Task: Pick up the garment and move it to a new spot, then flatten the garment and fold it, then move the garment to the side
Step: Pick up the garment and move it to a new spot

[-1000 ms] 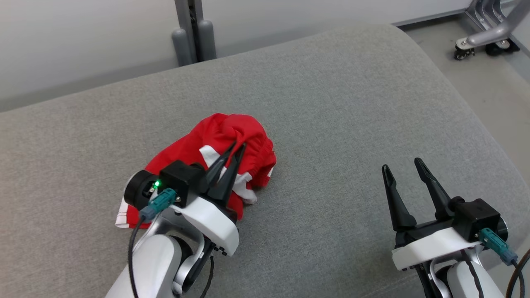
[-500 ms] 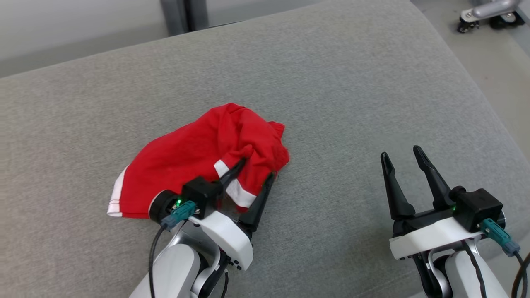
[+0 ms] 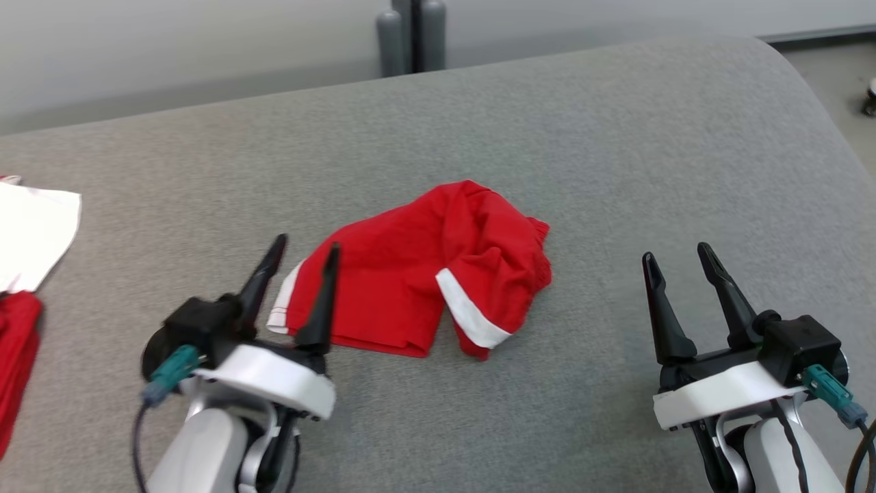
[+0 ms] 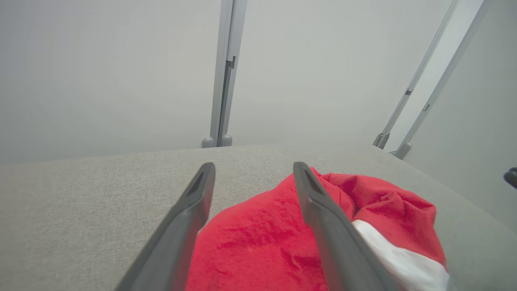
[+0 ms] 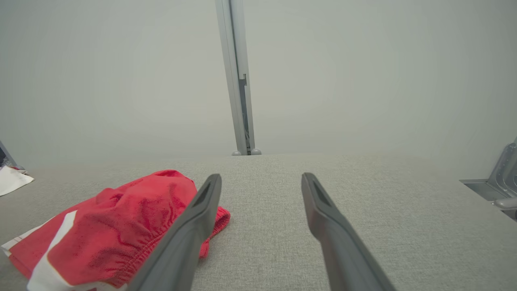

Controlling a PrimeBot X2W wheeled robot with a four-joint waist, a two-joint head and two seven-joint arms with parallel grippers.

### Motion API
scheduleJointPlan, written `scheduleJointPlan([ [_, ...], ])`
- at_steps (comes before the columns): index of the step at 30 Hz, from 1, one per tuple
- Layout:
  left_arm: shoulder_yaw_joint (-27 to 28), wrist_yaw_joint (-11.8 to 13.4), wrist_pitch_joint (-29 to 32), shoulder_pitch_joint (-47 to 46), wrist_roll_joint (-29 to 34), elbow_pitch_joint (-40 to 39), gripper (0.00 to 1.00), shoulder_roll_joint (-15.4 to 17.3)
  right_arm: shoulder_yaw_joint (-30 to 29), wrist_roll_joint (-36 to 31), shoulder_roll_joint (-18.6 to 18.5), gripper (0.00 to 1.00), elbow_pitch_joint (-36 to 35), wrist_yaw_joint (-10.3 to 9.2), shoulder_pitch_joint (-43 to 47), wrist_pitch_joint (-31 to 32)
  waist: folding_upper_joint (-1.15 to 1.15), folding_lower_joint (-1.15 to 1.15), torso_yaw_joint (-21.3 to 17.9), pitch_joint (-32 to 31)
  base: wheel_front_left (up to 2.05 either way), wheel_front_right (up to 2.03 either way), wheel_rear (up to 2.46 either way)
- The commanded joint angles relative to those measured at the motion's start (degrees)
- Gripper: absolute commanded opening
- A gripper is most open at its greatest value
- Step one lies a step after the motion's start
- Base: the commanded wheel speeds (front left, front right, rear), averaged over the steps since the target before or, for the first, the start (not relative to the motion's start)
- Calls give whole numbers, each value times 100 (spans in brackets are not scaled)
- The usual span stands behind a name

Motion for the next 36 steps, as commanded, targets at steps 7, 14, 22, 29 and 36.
scheduleJointPlan([
  [7, 705, 282, -261, 396, -335, -75, 100, 289, -99, -86, -44, 100, 68, 9, 97, -32, 0, 0, 496, -266, 0, 0, 0],
  [14, 1118, 282, -402, 773, -462, -130, 100, 614, -188, -103, -83, 100, 53, 9, 216, -27, 0, 0, 829, -429, 0, 0, 0],
  [22, 1072, 197, -434, 1194, -421, -295, 100, 763, -230, -44, -146, 100, 4, 9, 459, 100, 0, 0, 968, -640, 0, 0, 0],
  [29, 941, 253, -402, 1504, -346, -477, 100, 748, -293, -41, -183, 100, -146, 8, 712, 210, 0, 0, 940, -827, 0, 0, 0],
  [36, 841, 334, -369, 1780, -312, -660, 100, 740, -343, -29, -166, 100, -335, 8, 1006, 373, 0, 0, 902, -1052, 0, 0, 0],
])
